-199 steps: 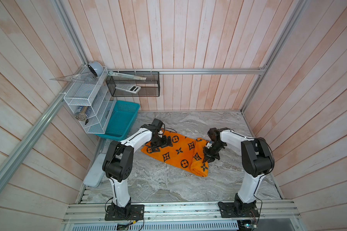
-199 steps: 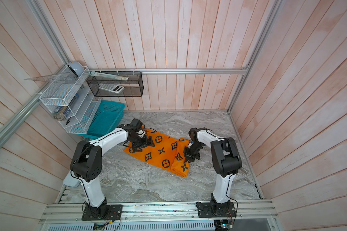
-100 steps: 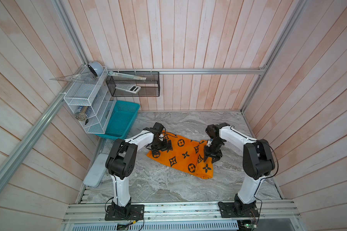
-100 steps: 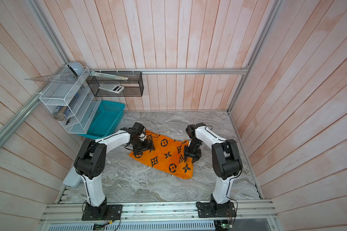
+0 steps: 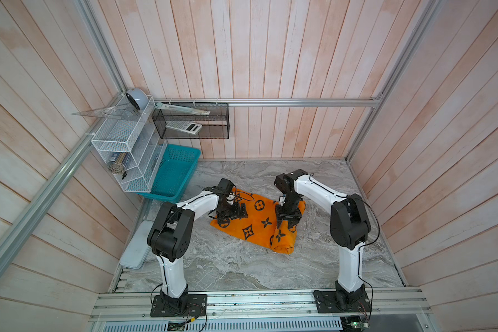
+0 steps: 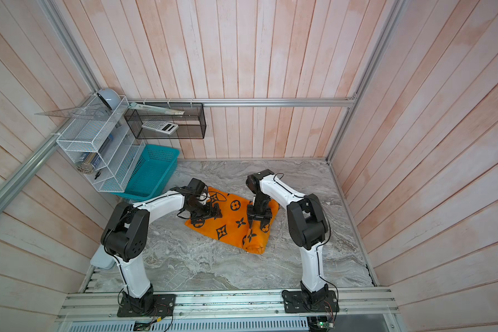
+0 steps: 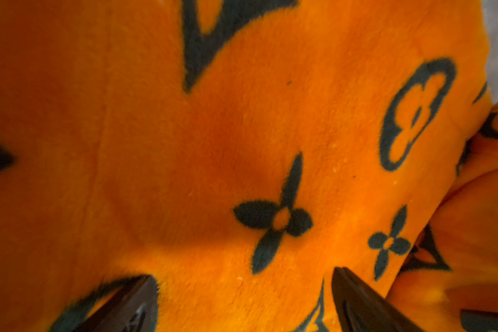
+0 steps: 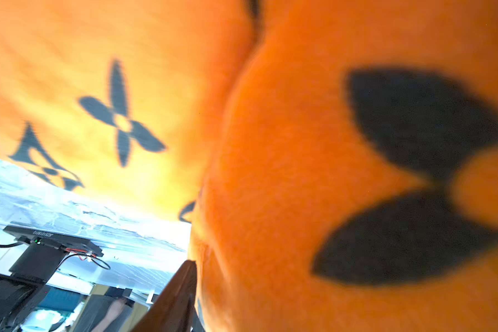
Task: Roll up the pillowcase
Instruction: Roll the pillowcase at the center of the board.
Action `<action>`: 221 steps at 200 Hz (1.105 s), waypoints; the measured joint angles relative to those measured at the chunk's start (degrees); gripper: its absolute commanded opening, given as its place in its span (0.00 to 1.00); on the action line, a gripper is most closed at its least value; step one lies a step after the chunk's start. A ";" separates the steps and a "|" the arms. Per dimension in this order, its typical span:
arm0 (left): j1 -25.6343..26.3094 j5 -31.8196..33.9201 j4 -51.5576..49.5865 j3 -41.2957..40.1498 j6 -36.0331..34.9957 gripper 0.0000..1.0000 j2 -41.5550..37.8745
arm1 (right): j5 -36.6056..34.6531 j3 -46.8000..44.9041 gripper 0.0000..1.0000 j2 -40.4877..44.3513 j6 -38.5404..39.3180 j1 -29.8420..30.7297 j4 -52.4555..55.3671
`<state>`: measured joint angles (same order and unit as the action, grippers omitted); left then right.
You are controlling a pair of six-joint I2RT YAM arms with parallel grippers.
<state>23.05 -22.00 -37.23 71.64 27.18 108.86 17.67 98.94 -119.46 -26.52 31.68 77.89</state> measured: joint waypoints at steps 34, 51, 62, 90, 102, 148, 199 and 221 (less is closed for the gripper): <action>0.00 0.04 0.15 -1.57 0.26 1.00 -1.25 | 0.35 9.68 0.51 -6.05 0.15 3.17 2.36; 0.00 0.24 0.17 -2.80 0.90 1.00 -2.25 | 0.81 14.03 0.51 -8.70 0.46 3.96 3.56; 0.00 0.42 0.17 -3.58 1.25 1.00 -2.93 | 1.46 16.65 0.51 -10.27 0.68 4.15 4.24; 0.00 1.09 -0.59 -4.83 2.27 1.00 -4.17 | 4.57 21.18 0.51 -14.19 0.92 4.46 4.63; 0.00 1.36 -1.03 -5.16 2.64 1.00 -4.59 | 6.38 22.01 0.51 -15.58 0.92 4.63 4.48; 0.00 2.91 -2.75 -7.52 4.46 1.00 -7.10 | 13.35 22.95 0.51 -18.91 1.11 6.60 2.45; 0.52 5.09 -5.73 -9.64 6.97 1.00 -12.39 | 20.17 21.70 0.51 -20.35 2.36 6.84 -0.35; 2.75 6.12 -6.97 -9.46 7.39 1.00 -13.92 | 20.98 21.31 0.51 -20.28 2.67 6.78 -1.01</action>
<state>25.80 -15.88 -44.21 62.17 34.57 94.94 38.65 120.25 -139.74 -23.86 38.46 76.88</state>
